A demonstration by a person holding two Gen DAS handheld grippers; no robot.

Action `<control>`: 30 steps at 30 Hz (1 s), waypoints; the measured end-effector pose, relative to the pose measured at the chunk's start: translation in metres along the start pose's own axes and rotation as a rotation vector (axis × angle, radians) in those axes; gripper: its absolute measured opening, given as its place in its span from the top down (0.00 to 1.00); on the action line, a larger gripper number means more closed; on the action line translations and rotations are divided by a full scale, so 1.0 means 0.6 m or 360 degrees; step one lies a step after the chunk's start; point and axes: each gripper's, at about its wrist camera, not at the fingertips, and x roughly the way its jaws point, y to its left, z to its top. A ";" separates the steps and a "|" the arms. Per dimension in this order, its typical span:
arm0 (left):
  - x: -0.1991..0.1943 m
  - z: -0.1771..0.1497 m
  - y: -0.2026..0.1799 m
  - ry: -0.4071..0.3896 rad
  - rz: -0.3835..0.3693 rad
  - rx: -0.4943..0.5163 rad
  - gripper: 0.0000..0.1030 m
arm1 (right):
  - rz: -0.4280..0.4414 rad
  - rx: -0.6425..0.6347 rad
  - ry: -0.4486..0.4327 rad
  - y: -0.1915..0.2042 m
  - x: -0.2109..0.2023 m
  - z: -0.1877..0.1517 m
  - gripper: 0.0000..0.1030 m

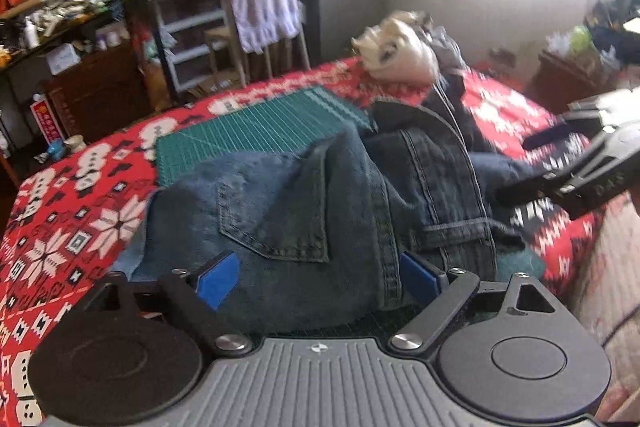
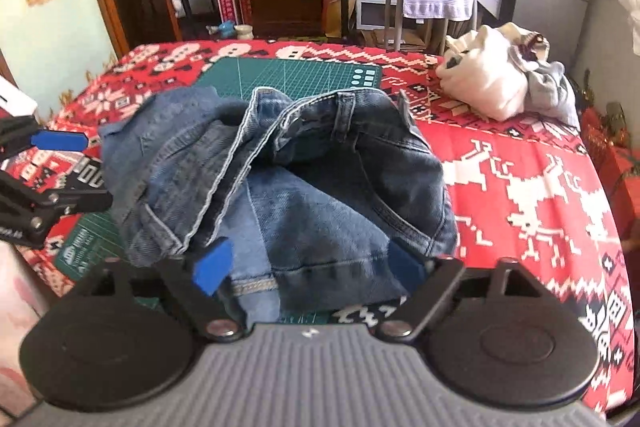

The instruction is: Fold clothes

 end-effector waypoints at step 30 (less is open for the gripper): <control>0.043 -0.076 -0.081 -0.0069 0.0106 0.0854 0.07 | -0.0070 0.0069 0.0163 -0.028 0.127 -0.031 0.00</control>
